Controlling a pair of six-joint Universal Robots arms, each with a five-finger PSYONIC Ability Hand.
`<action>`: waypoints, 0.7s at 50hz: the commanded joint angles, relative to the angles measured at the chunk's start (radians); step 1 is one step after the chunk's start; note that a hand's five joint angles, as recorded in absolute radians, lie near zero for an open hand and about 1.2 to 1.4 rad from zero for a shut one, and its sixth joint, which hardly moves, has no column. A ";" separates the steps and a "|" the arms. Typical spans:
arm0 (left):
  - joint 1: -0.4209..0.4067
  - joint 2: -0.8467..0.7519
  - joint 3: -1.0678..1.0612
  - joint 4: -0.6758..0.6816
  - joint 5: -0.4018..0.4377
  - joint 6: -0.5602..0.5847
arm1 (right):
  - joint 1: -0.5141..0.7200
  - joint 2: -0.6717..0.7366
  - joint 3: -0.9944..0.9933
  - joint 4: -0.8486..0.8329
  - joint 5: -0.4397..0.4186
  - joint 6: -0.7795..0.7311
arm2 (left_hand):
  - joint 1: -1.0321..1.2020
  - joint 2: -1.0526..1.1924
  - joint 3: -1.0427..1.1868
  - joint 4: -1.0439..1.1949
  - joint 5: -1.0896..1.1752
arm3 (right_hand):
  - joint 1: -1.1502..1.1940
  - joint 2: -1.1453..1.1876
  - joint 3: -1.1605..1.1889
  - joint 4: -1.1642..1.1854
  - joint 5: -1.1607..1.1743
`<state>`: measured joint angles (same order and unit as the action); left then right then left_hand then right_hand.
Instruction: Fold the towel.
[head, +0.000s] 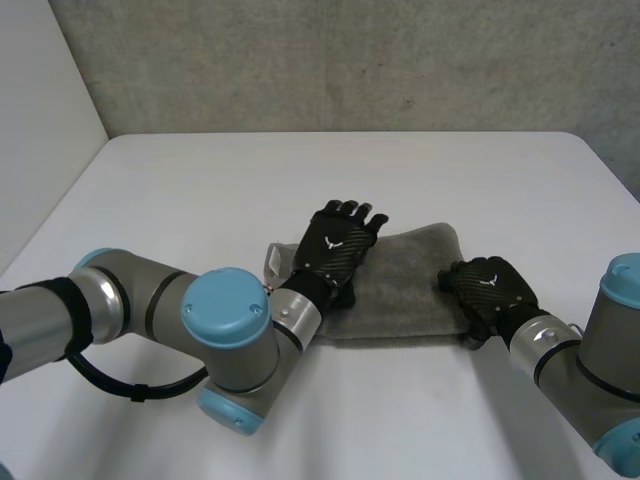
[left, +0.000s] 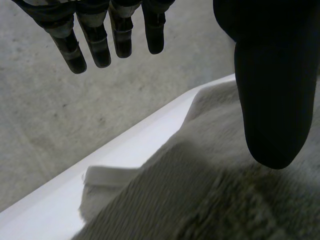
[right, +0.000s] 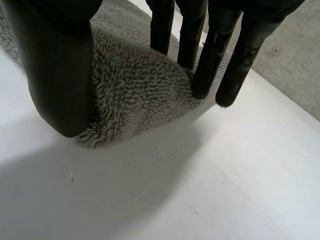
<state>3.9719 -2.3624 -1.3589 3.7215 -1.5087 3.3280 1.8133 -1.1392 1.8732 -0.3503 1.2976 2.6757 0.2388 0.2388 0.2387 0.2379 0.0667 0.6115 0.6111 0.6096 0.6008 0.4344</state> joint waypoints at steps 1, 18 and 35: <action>0.044 -0.032 0.014 -0.009 -0.172 0.016 | 0.000 0.006 0.000 -0.013 0.002 0.003 | 0.051 0.051 0.051 0.052 0.049 | 0.316 0.317 0.318 0.327 0.319; 0.059 0.048 -0.101 -0.011 -0.380 0.271 | 0.007 -0.044 -0.026 0.016 0.014 -0.028 | -0.005 -0.005 -0.005 -0.004 -0.007 | 0.785 0.785 0.787 0.795 0.787; 0.020 0.333 -0.289 -0.011 -0.380 0.162 | 0.350 0.032 -0.414 0.160 -0.081 -0.543 | -0.011 -0.011 -0.010 -0.010 -0.013 | 0.785 0.785 0.787 0.795 0.787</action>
<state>3.9803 -2.1315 -1.6072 3.7108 -1.8846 3.5245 1.9941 -1.1801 1.6047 -0.2138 1.2799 2.2565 0.2132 0.2104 0.2129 0.2112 0.0399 1.2778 1.2340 1.3307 1.3286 1.1227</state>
